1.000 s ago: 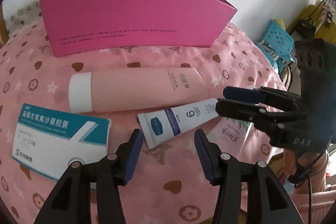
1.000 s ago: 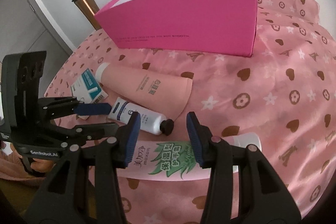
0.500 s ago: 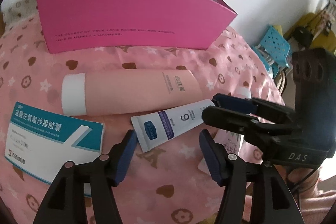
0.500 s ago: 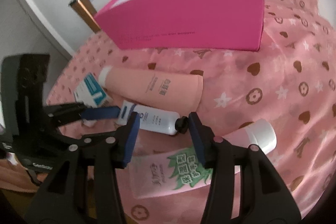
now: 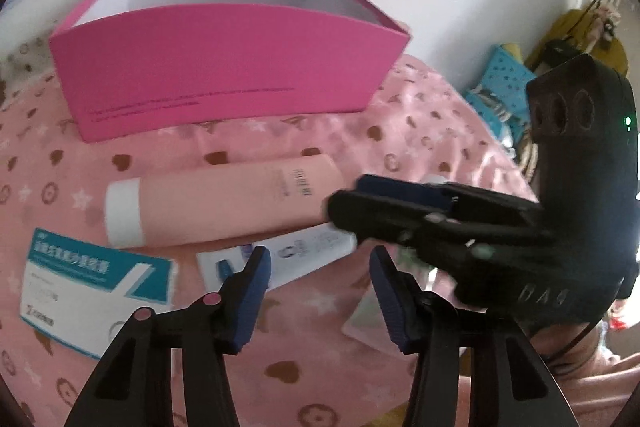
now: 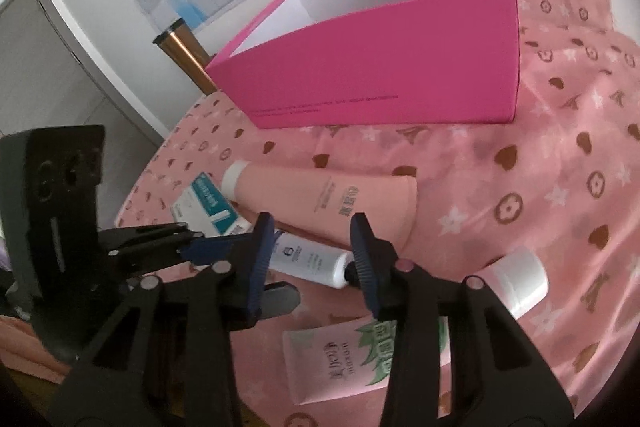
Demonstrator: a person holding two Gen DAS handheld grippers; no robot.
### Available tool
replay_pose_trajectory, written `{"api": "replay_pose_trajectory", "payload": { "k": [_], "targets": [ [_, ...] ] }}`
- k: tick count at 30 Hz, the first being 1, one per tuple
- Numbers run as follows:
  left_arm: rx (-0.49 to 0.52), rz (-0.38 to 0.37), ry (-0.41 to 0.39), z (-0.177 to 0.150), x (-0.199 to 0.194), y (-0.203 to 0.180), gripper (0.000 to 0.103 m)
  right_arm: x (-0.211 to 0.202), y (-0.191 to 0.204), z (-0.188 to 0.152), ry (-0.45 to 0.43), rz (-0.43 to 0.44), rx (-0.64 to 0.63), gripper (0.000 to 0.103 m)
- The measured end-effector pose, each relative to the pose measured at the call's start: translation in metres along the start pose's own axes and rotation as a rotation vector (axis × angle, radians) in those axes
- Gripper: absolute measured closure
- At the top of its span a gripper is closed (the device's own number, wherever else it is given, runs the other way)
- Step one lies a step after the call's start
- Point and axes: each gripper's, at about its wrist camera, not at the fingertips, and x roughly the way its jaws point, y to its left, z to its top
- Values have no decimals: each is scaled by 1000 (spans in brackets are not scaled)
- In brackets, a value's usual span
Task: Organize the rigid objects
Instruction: 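Shift the right gripper to the black-capped white tube and close on it, then lift the black-capped white tube with the right gripper over the pink box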
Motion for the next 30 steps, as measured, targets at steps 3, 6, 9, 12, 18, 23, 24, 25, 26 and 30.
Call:
{"api": "replay_pose_trajectory", "payload": {
  "k": [3,6,9,12,18,23,24,25,26,30],
  "targets": [
    [-20,21,-16,-6,-7,16,51,0,-9,-4,35,-12,8,60],
    [-56,42,1,-11,-9,34,50,0,-4,-7,70,-18,-30,60],
    [-62,29,21,-15,-10,41,49,7,3,-8,110,-67,-84,60],
    [-27,21,34,-15,-9,35,42,14,6,-6,147,-88,-105,60],
    [17,5,64,-12,5,22,40,18,11,-5,164,-69,-110,59],
    [29,12,59,-10,8,19,36,8,2,-4,98,24,-34,56],
    [36,22,56,-9,10,16,36,6,1,-4,86,40,-25,56],
    [39,26,54,-8,12,15,36,4,-1,-3,73,53,-19,56],
    [38,20,50,-7,13,14,36,2,-2,-3,60,59,-14,56],
    [25,-1,39,-7,13,16,36,-2,-8,1,28,98,27,72]
  ]
}}
